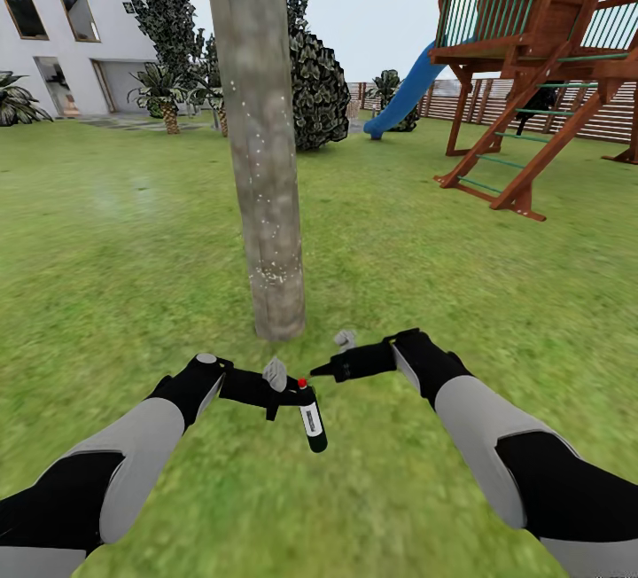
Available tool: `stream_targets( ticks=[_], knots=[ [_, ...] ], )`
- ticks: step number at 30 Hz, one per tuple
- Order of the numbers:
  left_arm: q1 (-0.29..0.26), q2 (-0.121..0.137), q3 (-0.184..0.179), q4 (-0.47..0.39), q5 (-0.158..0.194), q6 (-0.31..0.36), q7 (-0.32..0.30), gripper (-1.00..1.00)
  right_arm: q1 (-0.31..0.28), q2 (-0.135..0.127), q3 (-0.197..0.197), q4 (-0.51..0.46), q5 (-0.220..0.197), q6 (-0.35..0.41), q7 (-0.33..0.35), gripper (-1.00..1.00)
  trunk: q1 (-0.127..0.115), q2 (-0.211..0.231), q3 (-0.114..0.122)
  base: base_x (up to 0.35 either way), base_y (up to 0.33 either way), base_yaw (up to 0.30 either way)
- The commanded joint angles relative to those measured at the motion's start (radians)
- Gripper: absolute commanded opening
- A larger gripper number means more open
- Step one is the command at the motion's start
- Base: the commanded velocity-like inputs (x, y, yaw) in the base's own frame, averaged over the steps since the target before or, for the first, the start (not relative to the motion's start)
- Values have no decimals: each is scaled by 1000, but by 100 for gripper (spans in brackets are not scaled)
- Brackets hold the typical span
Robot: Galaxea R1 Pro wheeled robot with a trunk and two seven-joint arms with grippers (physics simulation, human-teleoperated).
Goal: In the garden, pick up the pesticide atomizer on the floor and spray pesticide onto both trees until each tree trunk is fully covered.
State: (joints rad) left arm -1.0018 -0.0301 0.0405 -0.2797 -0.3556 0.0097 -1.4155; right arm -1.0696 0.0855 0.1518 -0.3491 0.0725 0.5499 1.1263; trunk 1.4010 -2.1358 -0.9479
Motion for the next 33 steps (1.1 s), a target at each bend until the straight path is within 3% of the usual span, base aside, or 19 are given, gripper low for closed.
stream_targets(
  ticks=[1,4,8,11,13,14,17,19,21,23,25,26,27,28,30,31,33],
  knots=[
    [0,-1,5,-1,-6,1,-4,-100,-1,-1,-3,-2,7,7,-6,-100,0,0,-1,0,0,0],
    [-1,-1,5,-1,-6,1,-4,-100,-3,-16,-5,-19,7,8,-51,-100,0,0,-1,0,0,0],
    [-1,-1,5,-1,-6,1,-4,-100,-8,-60,-7,-35,7,8,-62,-100,0,0,-1,0,0,0],
    [0,-1,7,-1,-6,0,-4,-100,-13,-109,-8,-39,7,8,-66,-100,0,0,-1,0,0,0],
    [-1,-1,8,-1,-6,0,-4,-100,-14,-153,-10,-41,6,7,-127,-100,0,0,-1,0,0,0],
    [-1,-1,8,0,-6,0,-4,-100,-15,-176,-17,-42,5,6,-176,100,0,0,-1,0,0,0],
    [-1,2,10,0,-8,0,-1,-100,-14,-227,-79,-41,6,-4,-263,100,0,0,-1,0,0,0],
    [0,9,12,1,-10,1,25,-100,8,-286,-122,-24,6,-69,-434,100,0,0,-1,0,0,0],
    [-1,31,34,6,-10,1,130,-100,70,-328,-136,74,-1,-204,-666,100,0,0,-1,0,0,0],
    [-1,51,47,41,-10,1,264,-100,125,-347,-141,216,-20,-369,-862,100,0,0,-1,0,0,0],
    [-1,69,54,92,10,0,440,-100,183,-354,-142,328,-38,-522,-979,100,0,0,-1,0,0,0],
    [-1,84,57,131,43,-3,576,-100,242,-355,-143,364,-45,-585,-1027,100,0,0,-1,0,0,0],
    [0,102,58,172,91,-6,703,-100,301,-357,-144,383,-49,-619,-1052,100,0,0,-1,0,0,0],
    [23,169,59,235,250,-17,899,-100,438,-357,-144,400,-53,-651,-1075,100,0,0,-1,0,0,0],
    [53,208,59,241,280,-27,922,-100,500,-353,-143,403,-53,-655,-1078,100,0,0,-1,0,0,0],
    [77,269,59,243,298,-32,999,-100,639,-326,-143,404,-52,-657,-1079,100,0,0,-1,0,0,0],
    [79,278,59,243,324,-49,1136,-100,703,-317,-142,404,-50,-656,-1079,100,0,0,-1,0,0,0]
  ],
)
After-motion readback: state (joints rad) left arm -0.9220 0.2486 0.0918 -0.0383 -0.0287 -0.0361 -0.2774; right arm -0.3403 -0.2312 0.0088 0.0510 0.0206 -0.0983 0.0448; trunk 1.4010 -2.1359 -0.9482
